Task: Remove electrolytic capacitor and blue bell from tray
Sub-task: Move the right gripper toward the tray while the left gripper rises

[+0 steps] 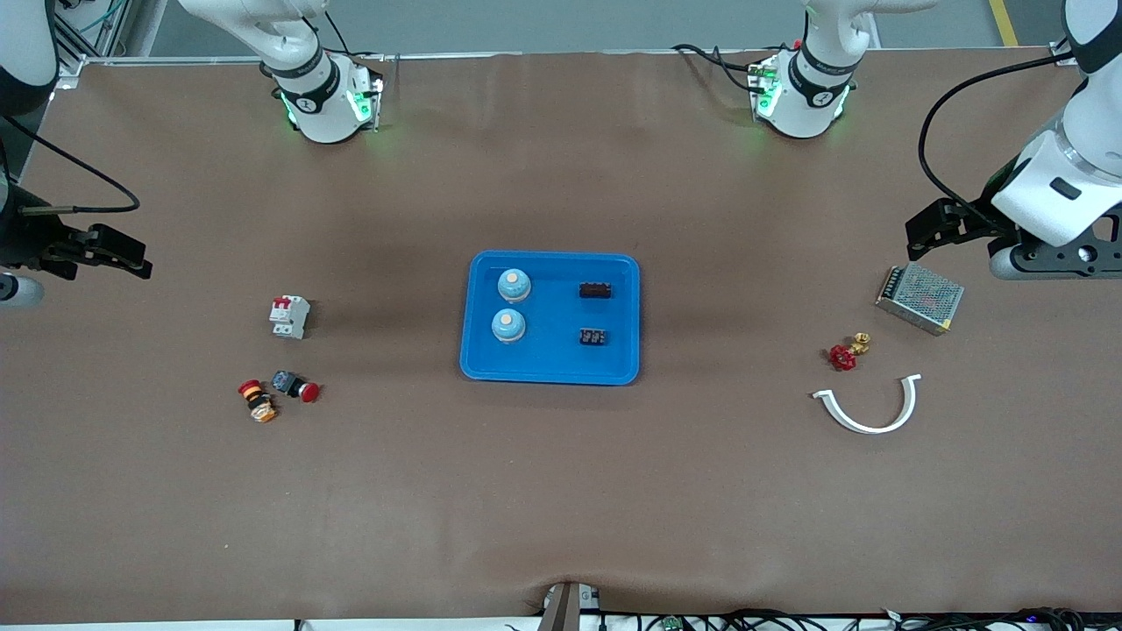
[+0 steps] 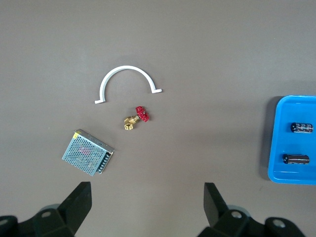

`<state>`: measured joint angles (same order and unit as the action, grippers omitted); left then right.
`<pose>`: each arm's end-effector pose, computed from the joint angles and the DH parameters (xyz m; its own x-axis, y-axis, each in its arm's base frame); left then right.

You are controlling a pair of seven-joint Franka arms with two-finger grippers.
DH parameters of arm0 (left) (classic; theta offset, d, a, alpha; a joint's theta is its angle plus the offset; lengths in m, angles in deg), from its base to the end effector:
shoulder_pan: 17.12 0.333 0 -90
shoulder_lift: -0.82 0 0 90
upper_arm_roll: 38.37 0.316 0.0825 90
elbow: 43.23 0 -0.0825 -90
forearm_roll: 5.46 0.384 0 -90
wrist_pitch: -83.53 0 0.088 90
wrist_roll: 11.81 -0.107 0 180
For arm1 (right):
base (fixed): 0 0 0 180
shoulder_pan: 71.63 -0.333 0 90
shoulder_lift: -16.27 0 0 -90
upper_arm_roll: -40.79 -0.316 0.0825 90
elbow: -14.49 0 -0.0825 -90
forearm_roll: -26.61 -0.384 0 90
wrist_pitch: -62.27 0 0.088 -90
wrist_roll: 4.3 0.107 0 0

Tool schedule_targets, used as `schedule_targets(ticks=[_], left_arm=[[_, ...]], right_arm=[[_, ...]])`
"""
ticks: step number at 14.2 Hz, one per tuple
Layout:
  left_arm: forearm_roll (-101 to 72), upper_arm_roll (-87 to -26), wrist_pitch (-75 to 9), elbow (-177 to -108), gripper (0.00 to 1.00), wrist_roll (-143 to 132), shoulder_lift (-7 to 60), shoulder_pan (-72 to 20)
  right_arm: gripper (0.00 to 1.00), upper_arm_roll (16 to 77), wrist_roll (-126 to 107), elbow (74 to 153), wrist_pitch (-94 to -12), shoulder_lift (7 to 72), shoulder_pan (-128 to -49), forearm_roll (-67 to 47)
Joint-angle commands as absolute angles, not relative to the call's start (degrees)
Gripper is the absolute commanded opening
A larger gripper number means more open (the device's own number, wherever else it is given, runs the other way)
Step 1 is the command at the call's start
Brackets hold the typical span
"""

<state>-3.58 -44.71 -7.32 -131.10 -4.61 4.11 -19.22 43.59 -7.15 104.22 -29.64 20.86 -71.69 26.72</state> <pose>0.5680 -0.0789 0.6112 0.9998 -0.0220 -0.0017 -0.0221 -0.9994 -0.0269 0.5794 -0.0269 0.5842 0.9991 0.0020 -0.0422 0.0022 -1.0000 0.0037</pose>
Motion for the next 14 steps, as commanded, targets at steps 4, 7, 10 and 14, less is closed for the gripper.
schedule_targets(ticks=[4,7,10,14], left_arm=[[-3.97,-45.05,-6.82,-131.12,1.0,-4.86,3.54,-18.97],[-3.97,-46.63,-6.91,-131.47,1.0,-4.95,3.45,-18.79],[-3.97,-46.98,-6.91,-132.61,1.0,-4.26,3.72,-18.97],[-4.41,-48.12,-6.91,-134.37,1.0,0.98,3.81,-18.97]], right_arm=[[1.0,43.61,-6.85,103.44,-29.22,21.37,-71.98,27.49],[1.0,43.52,-6.76,104.14,-27.48,21.37,-73.12,27.49],[1.0,43.43,-5.8,105.1,-25.88,21.89,-76.36,25.39],[1.0,43.52,5.0,108.53,-26.94,23.03,-81.89,18.71]])
